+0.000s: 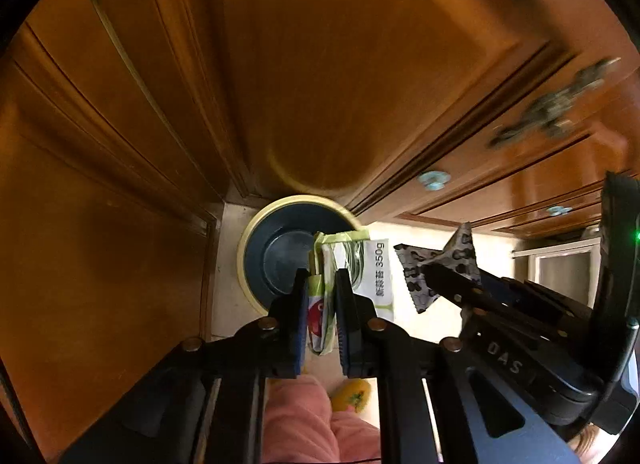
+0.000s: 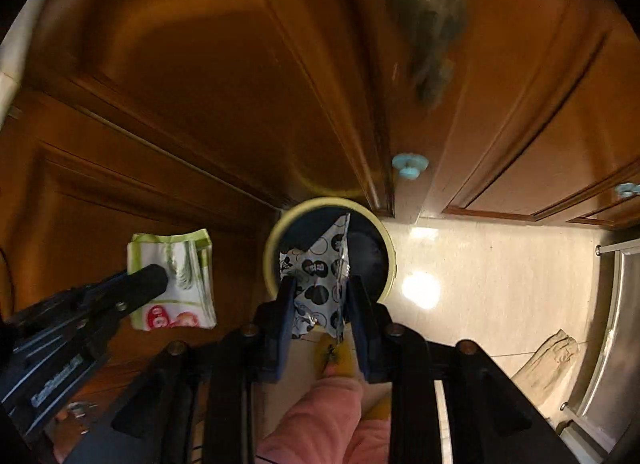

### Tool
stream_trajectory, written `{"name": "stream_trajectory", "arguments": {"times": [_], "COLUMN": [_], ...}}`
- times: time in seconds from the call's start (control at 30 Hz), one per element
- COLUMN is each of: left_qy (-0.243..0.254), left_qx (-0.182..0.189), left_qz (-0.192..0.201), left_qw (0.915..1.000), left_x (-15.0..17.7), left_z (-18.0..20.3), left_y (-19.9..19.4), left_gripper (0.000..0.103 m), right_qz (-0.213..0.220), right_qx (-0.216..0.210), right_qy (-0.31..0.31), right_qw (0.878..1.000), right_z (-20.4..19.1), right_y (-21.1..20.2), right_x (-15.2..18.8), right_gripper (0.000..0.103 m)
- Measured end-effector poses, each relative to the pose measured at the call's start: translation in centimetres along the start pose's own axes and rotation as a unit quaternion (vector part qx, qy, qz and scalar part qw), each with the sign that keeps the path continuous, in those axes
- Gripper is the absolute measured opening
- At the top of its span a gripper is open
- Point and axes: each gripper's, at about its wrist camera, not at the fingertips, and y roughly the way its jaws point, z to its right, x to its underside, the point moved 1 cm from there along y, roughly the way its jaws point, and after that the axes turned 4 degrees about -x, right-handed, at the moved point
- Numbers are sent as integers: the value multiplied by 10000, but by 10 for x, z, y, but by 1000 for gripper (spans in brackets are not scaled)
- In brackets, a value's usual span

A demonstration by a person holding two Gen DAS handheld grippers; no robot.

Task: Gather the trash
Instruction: 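Open both tools to drop the bag and wrapper into the bin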

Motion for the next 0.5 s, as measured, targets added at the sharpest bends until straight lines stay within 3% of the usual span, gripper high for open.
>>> {"name": "stream_trajectory", "arguments": {"times": [0.13,0.2,0.27,0.37,0.5], "left_qy": [-11,-37,-71,-64,-90], "left_qx": [-64,-37,-78,-120,-147], "left_qz": [-41,-58,-83,-67,-34], "left_qw": [10000,10000,9999,9999,9998], "left_x": [5,5,5,0,0], "left_z": [-3,-5,-7,-16,-20], "left_y": [42,54,63,67,63], "left_gripper": [24,43,55,65,73], "right_qz": [-108,-170,-175,-55,0], "right_qx": [9,7,-2,12,-46], "right_qy": [-139,-207,-229,-238,-157], "right_qw": [9998,9996,9996,9997,9999], "right_z": [-1,3,3,2,1], "right_y": [47,66,76,78,64], "right_x": [-1,0,1,3,5], "right_gripper": [28,29,34,45,48]}}
